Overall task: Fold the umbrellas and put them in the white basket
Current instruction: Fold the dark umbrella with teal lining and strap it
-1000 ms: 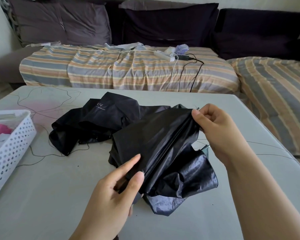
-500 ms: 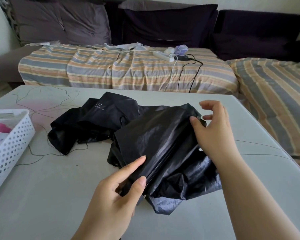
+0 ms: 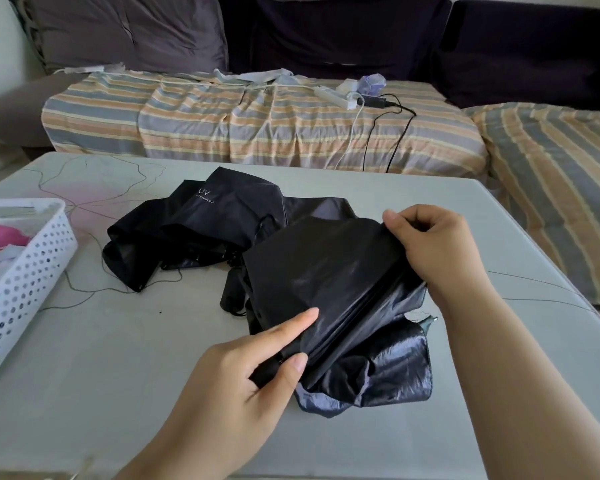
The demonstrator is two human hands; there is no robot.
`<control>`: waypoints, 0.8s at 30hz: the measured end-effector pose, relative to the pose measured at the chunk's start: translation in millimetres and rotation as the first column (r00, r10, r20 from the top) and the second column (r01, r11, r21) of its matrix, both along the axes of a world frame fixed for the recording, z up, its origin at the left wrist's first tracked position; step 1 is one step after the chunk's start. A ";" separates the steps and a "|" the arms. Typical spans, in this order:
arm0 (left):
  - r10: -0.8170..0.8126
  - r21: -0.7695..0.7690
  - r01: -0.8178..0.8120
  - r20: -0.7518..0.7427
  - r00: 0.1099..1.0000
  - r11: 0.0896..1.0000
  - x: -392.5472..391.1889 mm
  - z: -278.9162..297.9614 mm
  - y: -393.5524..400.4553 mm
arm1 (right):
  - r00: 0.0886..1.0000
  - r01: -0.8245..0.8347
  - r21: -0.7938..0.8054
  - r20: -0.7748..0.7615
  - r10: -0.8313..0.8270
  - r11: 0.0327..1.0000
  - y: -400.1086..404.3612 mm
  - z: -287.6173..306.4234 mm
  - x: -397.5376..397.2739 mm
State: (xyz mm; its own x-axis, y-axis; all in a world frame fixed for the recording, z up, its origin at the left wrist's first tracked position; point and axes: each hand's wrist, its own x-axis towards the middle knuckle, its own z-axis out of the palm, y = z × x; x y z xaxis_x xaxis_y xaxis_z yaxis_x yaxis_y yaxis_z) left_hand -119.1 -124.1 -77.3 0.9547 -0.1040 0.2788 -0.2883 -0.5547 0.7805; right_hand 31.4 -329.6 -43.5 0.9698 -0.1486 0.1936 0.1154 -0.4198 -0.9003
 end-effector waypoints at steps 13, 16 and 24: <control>0.212 -0.258 -0.263 -0.209 0.955 0.930 11.4 0.6 -3.1 | 0.984 0.109 -0.102 0.150 -0.093 0.989 15.1 12.0 -14.2; 0.318 -0.417 -0.396 -0.246 0.916 0.818 18.2 2.5 1.9 | 0.978 0.078 -0.157 0.201 -0.045 0.984 24.0 4.9 -26.7; 0.323 -0.626 -0.484 -0.361 0.875 0.611 26.9 13.5 11.5 | 0.850 -0.176 -0.669 0.267 0.455 0.722 39.3 -28.1 -48.4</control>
